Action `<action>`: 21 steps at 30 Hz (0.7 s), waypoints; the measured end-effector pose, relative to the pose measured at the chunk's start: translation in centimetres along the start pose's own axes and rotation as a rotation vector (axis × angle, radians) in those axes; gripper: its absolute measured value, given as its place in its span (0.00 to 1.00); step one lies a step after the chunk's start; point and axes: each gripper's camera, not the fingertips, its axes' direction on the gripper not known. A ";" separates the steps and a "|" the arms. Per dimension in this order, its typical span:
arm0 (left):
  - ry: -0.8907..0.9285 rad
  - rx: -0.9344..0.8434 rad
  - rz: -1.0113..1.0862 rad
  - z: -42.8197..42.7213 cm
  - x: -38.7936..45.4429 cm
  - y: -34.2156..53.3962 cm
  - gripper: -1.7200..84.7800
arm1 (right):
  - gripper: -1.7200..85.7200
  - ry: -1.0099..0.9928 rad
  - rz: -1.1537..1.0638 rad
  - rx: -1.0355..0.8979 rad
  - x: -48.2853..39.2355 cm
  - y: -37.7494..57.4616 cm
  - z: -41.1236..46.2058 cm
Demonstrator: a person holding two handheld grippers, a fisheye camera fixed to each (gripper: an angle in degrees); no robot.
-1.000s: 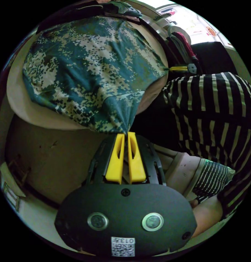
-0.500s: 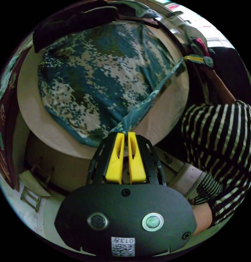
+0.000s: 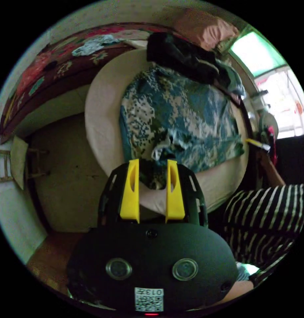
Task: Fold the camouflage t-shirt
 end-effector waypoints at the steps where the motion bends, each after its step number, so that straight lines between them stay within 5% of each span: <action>1: -0.050 -0.042 0.056 1.1 1.7 1.3 0.17 | 0.11 -0.029 0.010 0.007 0.0 1.2 0.1; 10: -0.261 -0.122 0.270 9.7 9.6 5.7 0.21 | 0.13 -0.076 0.203 0.037 -2.3 5.9 1.4; 21: -0.122 -0.190 0.354 9.9 6.8 2.7 0.04 | 0.10 -0.014 0.305 -0.037 -3.9 2.1 4.0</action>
